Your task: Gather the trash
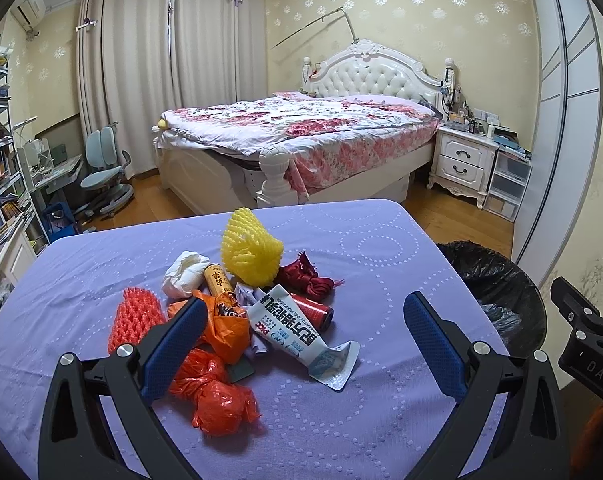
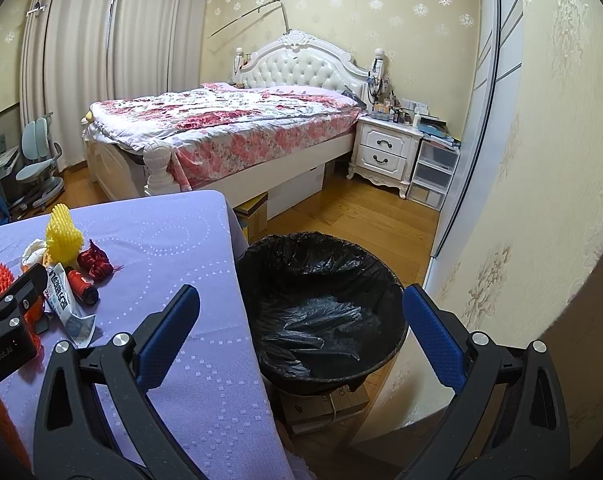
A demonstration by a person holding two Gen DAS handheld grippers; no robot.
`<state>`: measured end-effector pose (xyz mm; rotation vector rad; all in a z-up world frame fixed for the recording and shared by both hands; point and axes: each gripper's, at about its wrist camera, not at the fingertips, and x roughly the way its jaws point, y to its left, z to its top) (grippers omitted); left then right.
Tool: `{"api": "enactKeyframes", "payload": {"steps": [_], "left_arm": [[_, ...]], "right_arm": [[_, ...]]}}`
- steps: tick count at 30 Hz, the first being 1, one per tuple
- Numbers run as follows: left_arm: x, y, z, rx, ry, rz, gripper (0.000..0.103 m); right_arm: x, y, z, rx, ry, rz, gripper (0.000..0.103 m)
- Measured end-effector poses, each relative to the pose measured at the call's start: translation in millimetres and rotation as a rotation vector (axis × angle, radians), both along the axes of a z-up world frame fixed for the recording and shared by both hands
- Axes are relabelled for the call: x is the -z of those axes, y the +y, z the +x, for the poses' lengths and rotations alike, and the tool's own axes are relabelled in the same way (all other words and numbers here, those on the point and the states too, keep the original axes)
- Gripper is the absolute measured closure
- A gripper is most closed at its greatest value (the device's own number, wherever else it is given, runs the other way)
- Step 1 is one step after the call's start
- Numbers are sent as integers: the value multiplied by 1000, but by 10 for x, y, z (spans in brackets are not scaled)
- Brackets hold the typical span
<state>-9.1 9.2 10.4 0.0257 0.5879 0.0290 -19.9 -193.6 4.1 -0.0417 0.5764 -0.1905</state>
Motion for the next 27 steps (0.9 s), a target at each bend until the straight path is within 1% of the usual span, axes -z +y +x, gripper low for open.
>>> {"api": "enactKeyframes", "payload": {"steps": [22, 23, 27], "left_arm": [[10, 60, -14, -15, -1, 0, 5], [11, 61, -15, -15, -1, 1, 5], [11, 64, -14, -15, -2, 0, 5]], "right_arm": [[-22, 4, 5, -2, -5, -1, 4], [-67, 21, 8, -1, -5, -2, 4], [-72, 29, 9, -1, -6, -1, 4]]}}
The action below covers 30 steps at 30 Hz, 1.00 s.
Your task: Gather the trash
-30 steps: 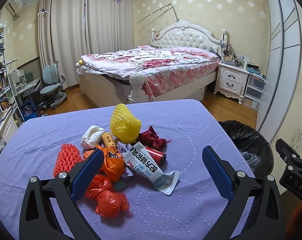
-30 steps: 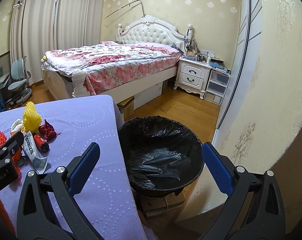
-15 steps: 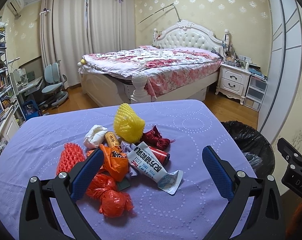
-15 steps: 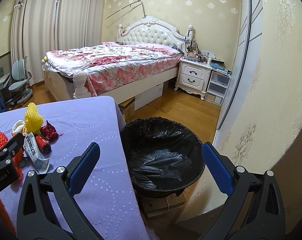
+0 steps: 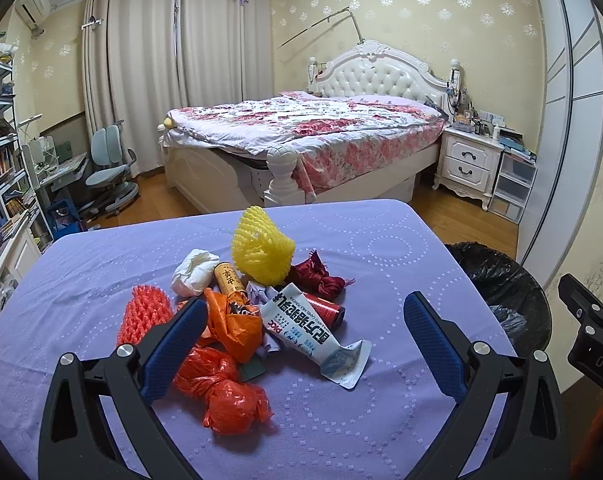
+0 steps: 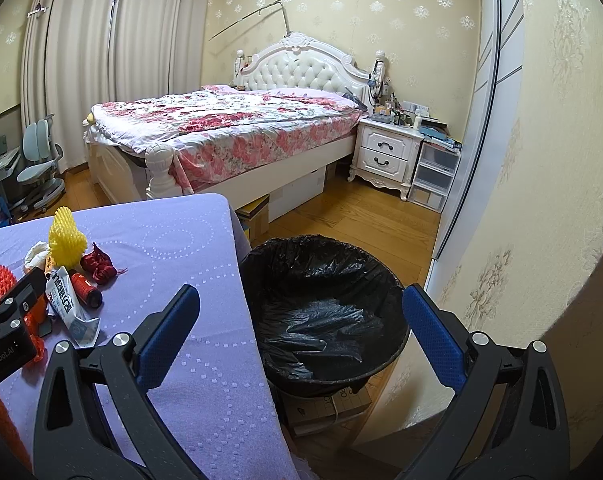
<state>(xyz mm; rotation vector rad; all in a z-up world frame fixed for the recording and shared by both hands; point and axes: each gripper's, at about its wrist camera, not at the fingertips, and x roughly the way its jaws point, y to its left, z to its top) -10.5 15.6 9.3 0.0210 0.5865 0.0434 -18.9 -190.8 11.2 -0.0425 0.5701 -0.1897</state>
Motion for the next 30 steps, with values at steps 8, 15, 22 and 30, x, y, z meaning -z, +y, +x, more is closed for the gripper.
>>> {"api": "enactKeyframes", "payload": {"steps": [8, 15, 22, 30], "left_arm": [[0, 1, 0, 1, 0, 1, 5], [4, 17, 4, 0, 1, 0, 5], [6, 25, 4, 0, 1, -1, 5], [10, 32, 6, -1, 1, -2, 5]], "right_arm": [[-118, 93, 28, -5, -2, 0, 4], [-118, 88, 21, -1, -3, 0, 4], [-154, 120, 28, 3, -5, -2, 4], [-149, 105, 21, 1, -1, 10, 4]]}}
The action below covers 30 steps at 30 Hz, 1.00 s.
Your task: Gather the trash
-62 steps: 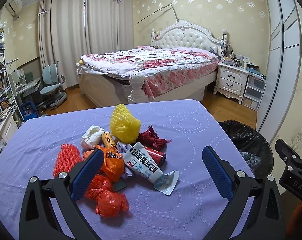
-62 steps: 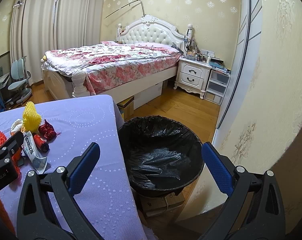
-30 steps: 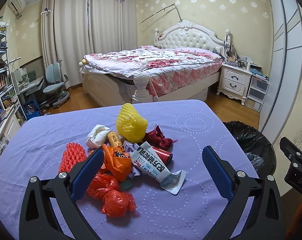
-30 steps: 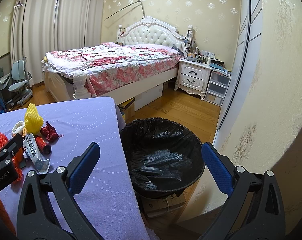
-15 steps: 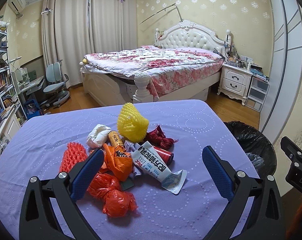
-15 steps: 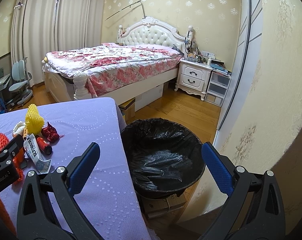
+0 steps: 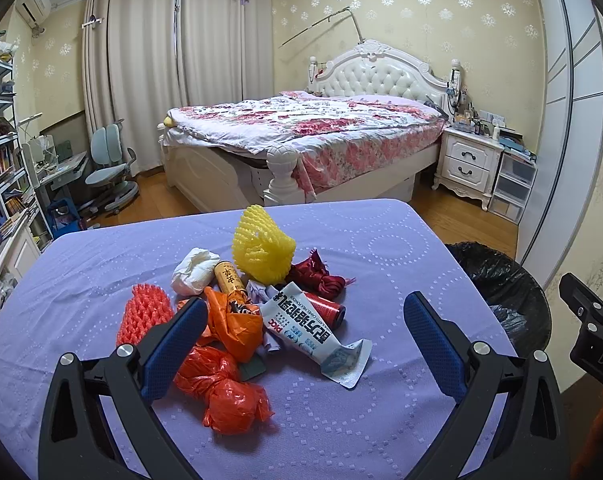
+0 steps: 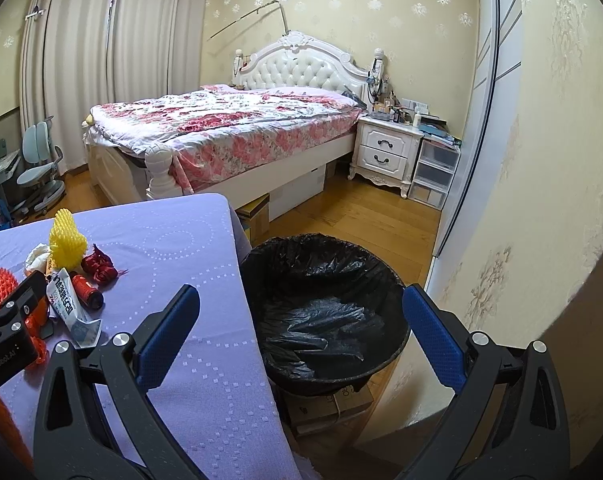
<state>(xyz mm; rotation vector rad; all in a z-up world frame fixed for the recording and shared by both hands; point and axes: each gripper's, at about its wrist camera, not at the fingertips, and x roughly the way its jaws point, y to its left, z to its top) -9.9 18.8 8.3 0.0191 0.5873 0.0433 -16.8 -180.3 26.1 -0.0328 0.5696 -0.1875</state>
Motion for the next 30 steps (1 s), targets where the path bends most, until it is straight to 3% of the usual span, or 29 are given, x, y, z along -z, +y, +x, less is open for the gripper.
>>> {"api": "enactKeyframes", "payload": {"steps": [14, 26, 30], "left_arm": [[23, 23, -6, 2, 6, 0, 5], [146, 328, -167, -33, 34, -1, 6], [212, 497, -266, -59, 53, -15, 6]], "right_arm": [[0, 7, -2, 0, 0, 1, 4], [217, 37, -22, -44, 36, 20, 4], [238, 70, -24, -65, 51, 29, 15]]}}
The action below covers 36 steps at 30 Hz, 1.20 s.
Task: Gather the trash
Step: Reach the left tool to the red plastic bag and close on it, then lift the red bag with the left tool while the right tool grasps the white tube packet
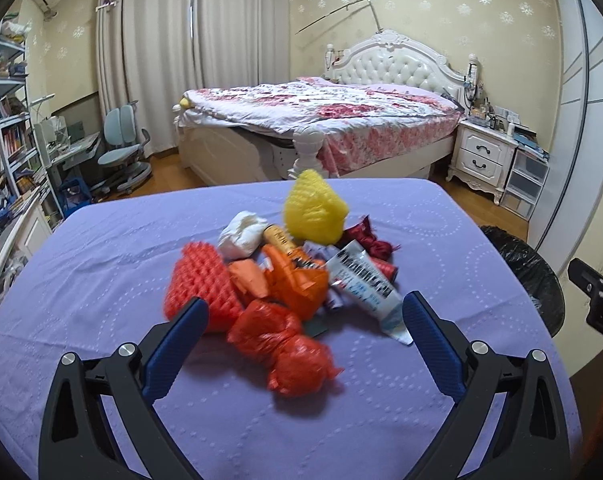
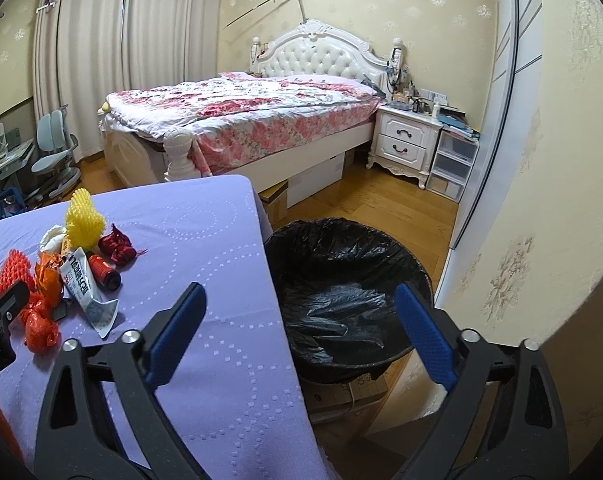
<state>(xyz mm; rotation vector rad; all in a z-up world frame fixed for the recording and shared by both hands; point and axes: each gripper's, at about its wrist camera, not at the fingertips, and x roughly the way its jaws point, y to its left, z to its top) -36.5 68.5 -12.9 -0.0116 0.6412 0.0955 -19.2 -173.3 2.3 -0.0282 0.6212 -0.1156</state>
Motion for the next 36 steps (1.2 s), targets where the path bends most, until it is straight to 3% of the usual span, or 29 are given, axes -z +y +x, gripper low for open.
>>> {"api": "enactKeyframes", "payload": {"steps": [5, 12, 18, 27, 31, 36], "left_arm": [[123, 160, -138, -35, 35, 4, 8], [244, 298, -200, -58, 86, -29, 9], [245, 217, -37, -54, 92, -8, 10], [361, 119, 107, 15, 151, -11, 44], [358, 121, 66, 56, 155, -35, 65], [349, 105, -112, 84, 144, -35, 65]], "right_arm": [[92, 67, -13, -38, 37, 17, 23], [207, 230, -28, -87, 71, 21, 23], [284, 342, -20, -108, 93, 19, 23], [337, 420, 42, -129, 119, 17, 23], [348, 468, 71, -145, 128, 21, 23], [374, 589, 88, -179, 138, 25, 23]]}}
